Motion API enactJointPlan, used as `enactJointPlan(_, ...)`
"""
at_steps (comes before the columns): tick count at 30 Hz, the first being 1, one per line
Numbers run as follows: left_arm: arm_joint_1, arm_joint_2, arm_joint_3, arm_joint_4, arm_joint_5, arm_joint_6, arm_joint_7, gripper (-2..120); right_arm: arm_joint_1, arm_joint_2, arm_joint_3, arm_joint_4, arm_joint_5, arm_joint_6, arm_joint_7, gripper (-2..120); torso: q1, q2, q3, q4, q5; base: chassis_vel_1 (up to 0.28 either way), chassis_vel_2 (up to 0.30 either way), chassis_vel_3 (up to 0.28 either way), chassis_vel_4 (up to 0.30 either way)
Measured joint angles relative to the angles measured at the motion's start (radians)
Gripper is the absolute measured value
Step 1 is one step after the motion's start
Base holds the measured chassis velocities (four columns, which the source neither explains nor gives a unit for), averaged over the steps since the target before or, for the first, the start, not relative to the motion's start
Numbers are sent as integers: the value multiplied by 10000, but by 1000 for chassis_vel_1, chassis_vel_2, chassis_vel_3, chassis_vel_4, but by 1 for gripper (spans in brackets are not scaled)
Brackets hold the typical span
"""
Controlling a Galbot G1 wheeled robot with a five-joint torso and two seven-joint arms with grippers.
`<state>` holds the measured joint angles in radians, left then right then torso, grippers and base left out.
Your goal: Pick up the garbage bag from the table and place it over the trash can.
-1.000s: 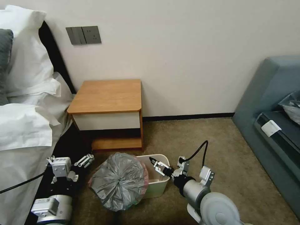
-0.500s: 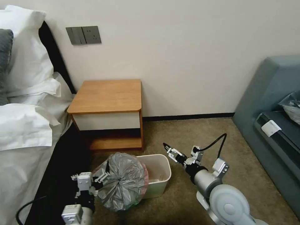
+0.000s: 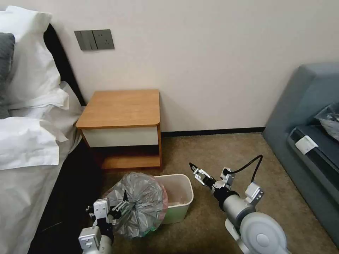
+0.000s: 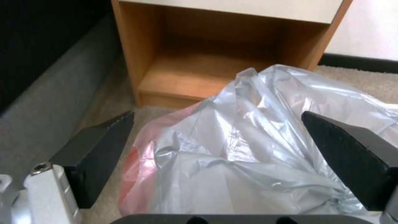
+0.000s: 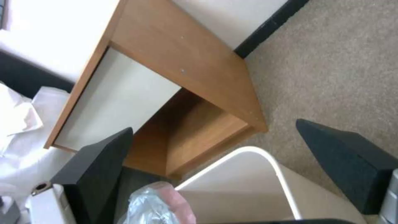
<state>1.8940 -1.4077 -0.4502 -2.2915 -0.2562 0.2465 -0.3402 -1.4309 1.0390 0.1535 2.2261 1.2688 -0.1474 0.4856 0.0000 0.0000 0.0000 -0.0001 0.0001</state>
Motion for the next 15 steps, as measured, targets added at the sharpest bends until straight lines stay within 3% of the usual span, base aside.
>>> enactJointPlan(7,-120,148,-84,-8,-689,391,-161,92,41,105,-87,-81,-121,23,30,100,0,0,0,1,-1,0,0,0,0)
enactJointPlan(12,-227,208,-89,64,-1155,656,-227,78,-56,183,-89,-117,-208,39,35,100,0,0,0,0,-1,0,0,0,0)
enactJointPlan(15,-278,228,-90,114,-1407,765,-326,79,-87,221,-109,-131,-270,59,35,100,0,0,0,0,-1,0,0,0,0)
